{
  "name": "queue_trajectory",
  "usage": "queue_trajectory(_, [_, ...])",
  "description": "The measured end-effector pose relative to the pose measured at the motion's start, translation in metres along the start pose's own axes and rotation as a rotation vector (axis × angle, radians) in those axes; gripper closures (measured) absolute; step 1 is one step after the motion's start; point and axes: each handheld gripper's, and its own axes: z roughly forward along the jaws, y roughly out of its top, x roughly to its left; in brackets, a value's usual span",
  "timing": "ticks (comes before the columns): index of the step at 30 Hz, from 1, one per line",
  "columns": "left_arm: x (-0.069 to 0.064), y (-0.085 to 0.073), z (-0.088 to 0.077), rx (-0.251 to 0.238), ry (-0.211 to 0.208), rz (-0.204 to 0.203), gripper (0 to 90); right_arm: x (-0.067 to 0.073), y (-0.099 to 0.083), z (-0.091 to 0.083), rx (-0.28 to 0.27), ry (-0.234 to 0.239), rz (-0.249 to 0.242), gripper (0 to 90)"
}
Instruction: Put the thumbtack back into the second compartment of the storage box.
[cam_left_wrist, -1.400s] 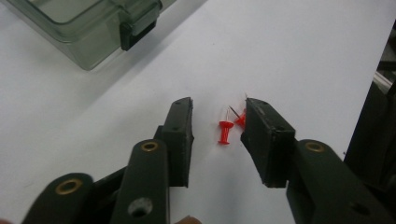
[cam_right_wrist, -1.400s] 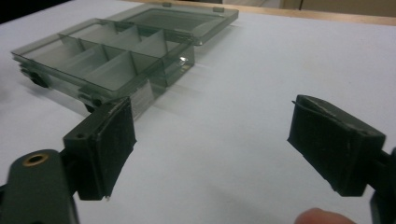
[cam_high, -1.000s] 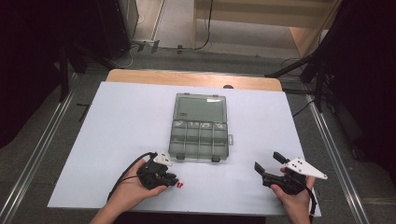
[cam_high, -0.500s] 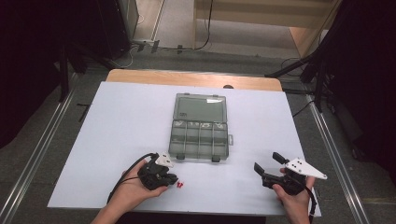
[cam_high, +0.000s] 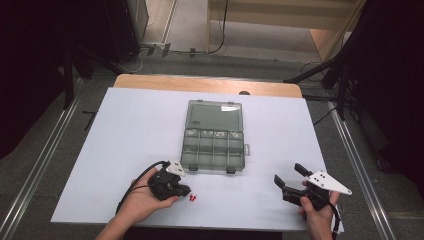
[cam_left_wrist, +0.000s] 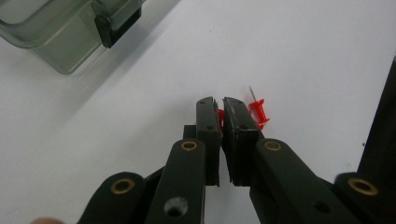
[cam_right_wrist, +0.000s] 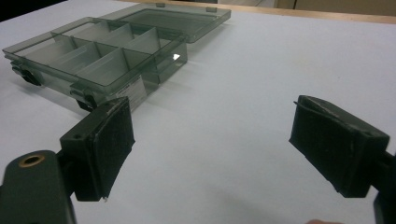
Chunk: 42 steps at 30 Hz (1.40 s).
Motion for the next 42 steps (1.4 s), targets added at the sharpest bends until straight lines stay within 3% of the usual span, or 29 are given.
queue_trajectory(12, [0.007, 0.014, 0.0, -0.013, -0.039, 0.009, 85.3, -0.001, -0.002, -0.001, 0.013, 0.003, -0.016, 14.0])
queue_trajectory(16, [0.01, 0.021, -0.006, -0.015, -0.027, 0.017, 85.3, -0.003, -0.002, 0.0, 0.009, -0.001, 0.001, 14.0])
queue_trajectory(27, [0.011, 0.028, -0.018, -0.049, -0.042, 0.019, 85.3, -0.003, -0.003, 0.006, 0.016, 0.03, 0.031, 14.0])
queue_trajectory(35, [0.007, 0.03, -0.02, -0.069, -0.032, 0.035, 85.3, 0.002, 0.0, 0.011, 0.019, 0.047, 0.011, 14.0])
queue_trajectory(42, [0.01, 0.036, -0.03, -0.098, -0.031, 0.022, 85.2, -0.001, 0.003, 0.008, 0.007, 0.044, 0.011, 14.0])
